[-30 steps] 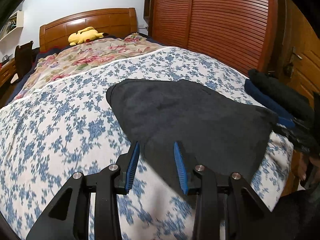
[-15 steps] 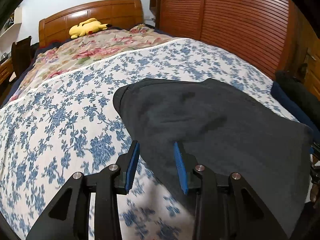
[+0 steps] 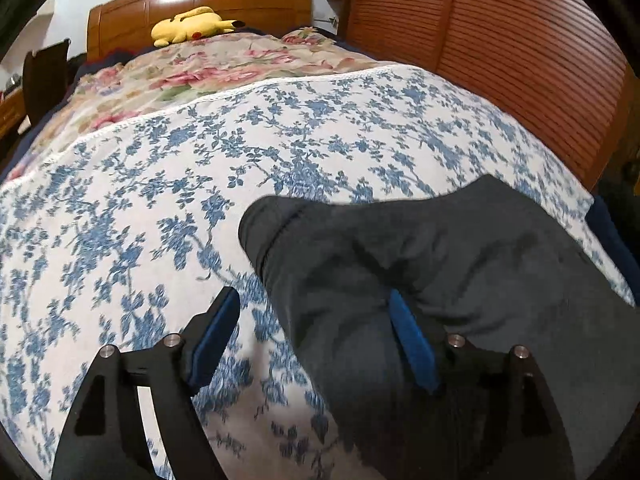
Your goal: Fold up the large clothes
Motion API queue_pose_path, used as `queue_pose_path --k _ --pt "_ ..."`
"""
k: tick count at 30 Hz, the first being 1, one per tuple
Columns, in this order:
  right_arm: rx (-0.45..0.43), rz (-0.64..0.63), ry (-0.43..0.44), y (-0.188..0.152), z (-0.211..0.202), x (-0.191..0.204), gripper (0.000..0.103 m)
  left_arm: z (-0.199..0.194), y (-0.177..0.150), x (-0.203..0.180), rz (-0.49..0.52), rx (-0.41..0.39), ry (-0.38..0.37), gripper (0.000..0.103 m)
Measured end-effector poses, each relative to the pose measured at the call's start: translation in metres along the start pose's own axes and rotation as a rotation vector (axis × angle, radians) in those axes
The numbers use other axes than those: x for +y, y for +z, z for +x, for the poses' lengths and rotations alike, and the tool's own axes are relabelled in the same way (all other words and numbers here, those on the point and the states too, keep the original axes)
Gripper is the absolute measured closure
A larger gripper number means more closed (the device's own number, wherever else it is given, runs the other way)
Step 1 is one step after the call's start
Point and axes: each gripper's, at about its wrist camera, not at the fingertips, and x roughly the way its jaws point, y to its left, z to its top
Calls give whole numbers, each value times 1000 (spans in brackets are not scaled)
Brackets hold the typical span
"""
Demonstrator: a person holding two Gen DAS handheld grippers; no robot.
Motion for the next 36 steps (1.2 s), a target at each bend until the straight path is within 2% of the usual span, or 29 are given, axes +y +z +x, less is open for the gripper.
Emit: queue_pose_path --k 2,3,4,5,6,7,9,10,13,15,18,24,30,33,36 --pt "10 10 27 3 4 2 41 4 4 2 -10 7 -19 25" --pt "9 12 36 3 4 2 48 6 7 1 -10 16 -29 27" --pt "9 17 63 5 4 3 56 7 9 1 -11 22 -46 37" --pt "11 24 84 6 4 3 71 8 11 0 -17 30 -76 42" --pt "1 25 91 7 2 3 82 9 14 0 -24 35 -81 51" --pt "-14 24 102 10 -2 3 84 8 16 -2 -30 37 -86 65" --pt "-66 16 115 15 -15 4 90 3 20 -9 -19 36 -80 76" --pt "-95 9 117 19 -23 5 90 -1 23 -15 -2 29 -58 82" --pt "-167 -19 121 32 -47 9 92 -26 31 -34 48 -23 -2 88" --pt "-205 -40 114 40 -63 9 93 -49 39 -49 67 -66 11 90" --pt "-258 -64 98 50 -89 2 93 -81 54 -80 96 -118 -9 91" --pt "-366 -109 -22 74 -171 -43 94 -132 95 -181 187 -265 -35 91" --pt "-437 -72 -214 81 -273 -126 94 -168 141 -306 256 -348 -176 91" --pt "-439 -36 -323 77 -316 -169 94 -166 152 -363 281 -349 -245 91" --pt "-401 12 -413 65 -339 -212 94 -148 151 -418 311 -305 -312 91"
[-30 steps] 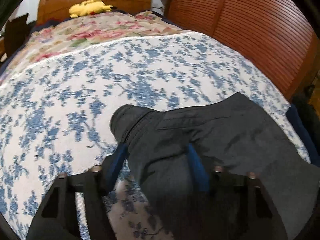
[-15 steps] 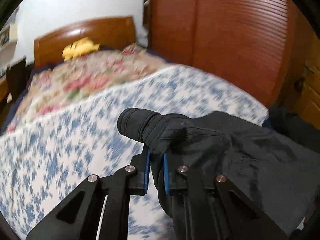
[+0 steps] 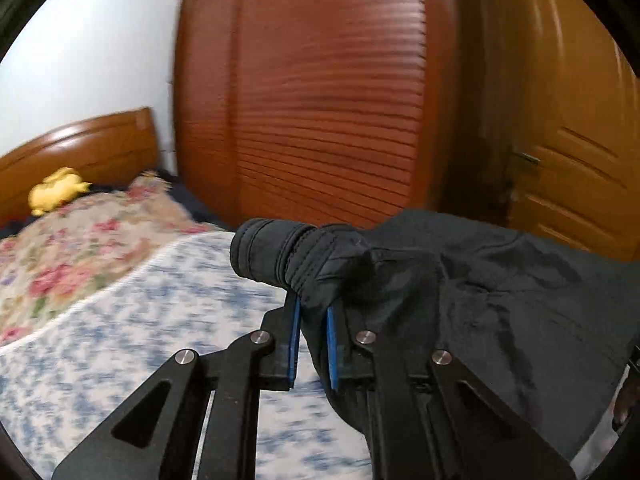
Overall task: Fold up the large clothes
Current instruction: 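Carry the jacket bundle to the clothes stack on the dresser and release it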
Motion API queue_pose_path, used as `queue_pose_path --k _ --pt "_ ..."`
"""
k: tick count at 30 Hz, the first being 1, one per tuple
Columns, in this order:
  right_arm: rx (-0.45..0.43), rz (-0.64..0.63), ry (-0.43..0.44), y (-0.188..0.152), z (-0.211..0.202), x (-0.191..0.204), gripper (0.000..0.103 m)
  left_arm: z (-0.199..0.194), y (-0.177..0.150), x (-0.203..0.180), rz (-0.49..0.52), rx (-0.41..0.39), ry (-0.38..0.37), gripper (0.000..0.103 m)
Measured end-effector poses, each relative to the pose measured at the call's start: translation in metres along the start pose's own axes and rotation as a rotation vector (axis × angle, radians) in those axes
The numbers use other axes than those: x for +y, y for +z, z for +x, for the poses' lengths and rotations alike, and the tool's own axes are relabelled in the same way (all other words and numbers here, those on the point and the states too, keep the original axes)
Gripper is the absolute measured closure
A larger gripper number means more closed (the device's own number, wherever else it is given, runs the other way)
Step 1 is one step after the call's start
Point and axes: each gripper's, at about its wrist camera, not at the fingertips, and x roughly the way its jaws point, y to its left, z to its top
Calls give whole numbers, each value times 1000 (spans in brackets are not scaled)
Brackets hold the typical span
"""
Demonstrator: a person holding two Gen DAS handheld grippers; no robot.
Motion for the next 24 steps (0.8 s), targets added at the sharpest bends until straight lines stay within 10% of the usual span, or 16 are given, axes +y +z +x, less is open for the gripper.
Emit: queue_pose_path --k 8,15,24 --pt "234 93 -98 -70 37 -73 92 68 -33 -52 87 132 -14 90" --pt "217 139 -178 -72 3 -66 50 12 -58 -35 138 106 -56 65" --pt "108 121 -127 -74 -73 18 28 -92 -105 0 133 55 -33 28"
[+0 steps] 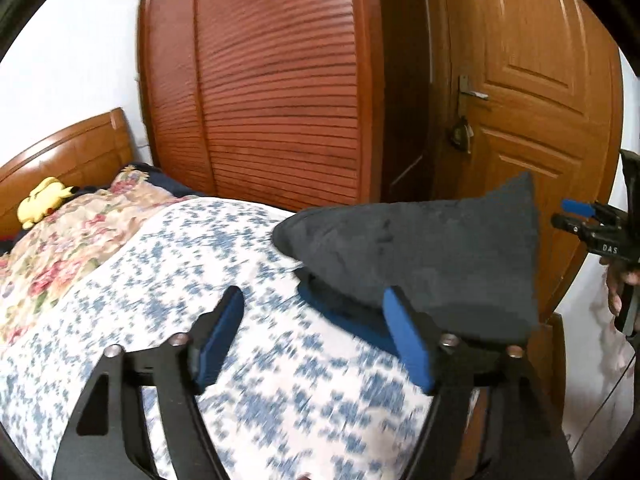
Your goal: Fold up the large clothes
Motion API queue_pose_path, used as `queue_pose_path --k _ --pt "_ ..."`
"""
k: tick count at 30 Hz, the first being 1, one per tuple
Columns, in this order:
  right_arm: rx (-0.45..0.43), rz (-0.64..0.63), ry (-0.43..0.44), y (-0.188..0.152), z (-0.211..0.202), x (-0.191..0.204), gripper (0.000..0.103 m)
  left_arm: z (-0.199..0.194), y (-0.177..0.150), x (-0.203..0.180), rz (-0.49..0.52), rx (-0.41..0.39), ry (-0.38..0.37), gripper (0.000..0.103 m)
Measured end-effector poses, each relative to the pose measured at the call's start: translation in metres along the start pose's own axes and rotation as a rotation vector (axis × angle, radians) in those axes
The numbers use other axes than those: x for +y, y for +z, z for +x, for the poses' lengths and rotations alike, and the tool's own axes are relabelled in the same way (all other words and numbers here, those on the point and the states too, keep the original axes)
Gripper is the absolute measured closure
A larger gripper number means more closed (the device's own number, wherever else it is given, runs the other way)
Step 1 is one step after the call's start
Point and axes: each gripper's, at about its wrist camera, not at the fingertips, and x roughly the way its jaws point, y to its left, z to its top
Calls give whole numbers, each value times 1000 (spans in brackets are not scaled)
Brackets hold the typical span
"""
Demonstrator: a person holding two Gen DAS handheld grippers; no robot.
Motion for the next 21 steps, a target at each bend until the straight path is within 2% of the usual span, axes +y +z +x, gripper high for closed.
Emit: queue_pose_path --k 5,10,14,16,21 --pt "-38 -10 111 -8 -25 48 20 -62 -34 17 -11 -28 64 24" --pt "-55 -46 251 -26 -45 116 17 -115 -69 31 -42 -52 158 24" --pt "-63 -62 364 -39 -56 172 17 -160 -105 50 -104 -65 235 24" --pt "-70 -73 437 -47 -66 200 17 -180 -122 60 -153 -64 305 24" --pt "-63 -93 536 -60 -82 248 17 -221 -156 86 -244 -64 383 24"
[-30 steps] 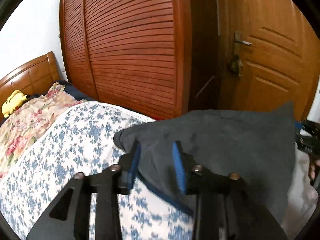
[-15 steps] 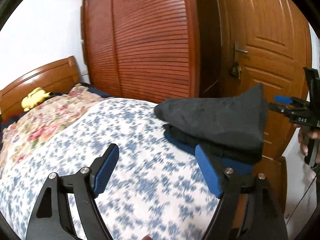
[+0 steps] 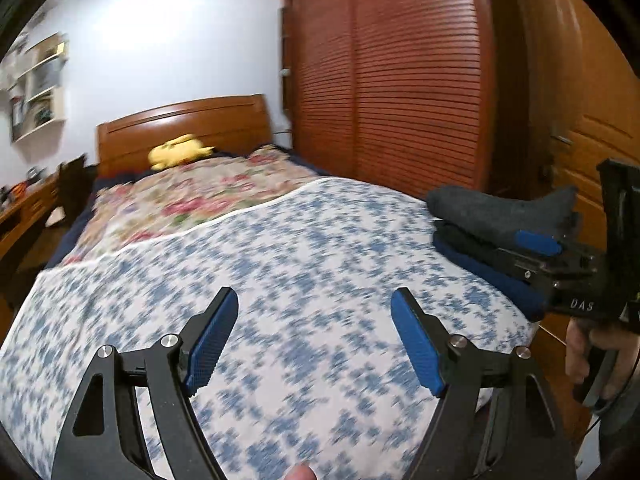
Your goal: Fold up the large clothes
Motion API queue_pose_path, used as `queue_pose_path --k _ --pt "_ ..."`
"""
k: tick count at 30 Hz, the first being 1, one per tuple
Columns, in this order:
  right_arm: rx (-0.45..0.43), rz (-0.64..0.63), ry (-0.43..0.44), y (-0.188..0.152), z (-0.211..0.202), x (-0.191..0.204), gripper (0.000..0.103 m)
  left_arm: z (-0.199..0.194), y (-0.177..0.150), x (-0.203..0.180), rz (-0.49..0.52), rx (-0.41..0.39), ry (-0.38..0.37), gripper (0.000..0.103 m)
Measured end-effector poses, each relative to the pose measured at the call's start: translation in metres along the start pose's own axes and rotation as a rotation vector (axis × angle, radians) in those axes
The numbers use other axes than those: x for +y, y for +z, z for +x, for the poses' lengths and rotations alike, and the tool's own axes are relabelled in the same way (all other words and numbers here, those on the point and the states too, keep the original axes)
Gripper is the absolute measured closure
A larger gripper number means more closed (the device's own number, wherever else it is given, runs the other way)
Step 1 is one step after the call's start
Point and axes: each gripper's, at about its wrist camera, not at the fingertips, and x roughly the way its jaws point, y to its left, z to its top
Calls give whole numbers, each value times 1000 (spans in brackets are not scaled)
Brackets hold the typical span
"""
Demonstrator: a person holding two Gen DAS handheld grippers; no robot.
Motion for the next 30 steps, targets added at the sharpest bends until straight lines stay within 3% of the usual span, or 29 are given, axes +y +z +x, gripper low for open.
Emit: queue_pose_path --k 7,12,21,30 --pt "-17 -20 72 -6 -1 49 17 -36 -32 50 -48 -10 132 24" --pt "-4 -36 112 -10 31 63 17 -61 -57 72 -75 -9 223 24" --pt "-4 -77 135 -25 53 79 17 -92 -97 97 -172 -7 263 24" --pt "-33 -107 133 -28 62 70 17 -103 -112 105 -199 -17 272 24"
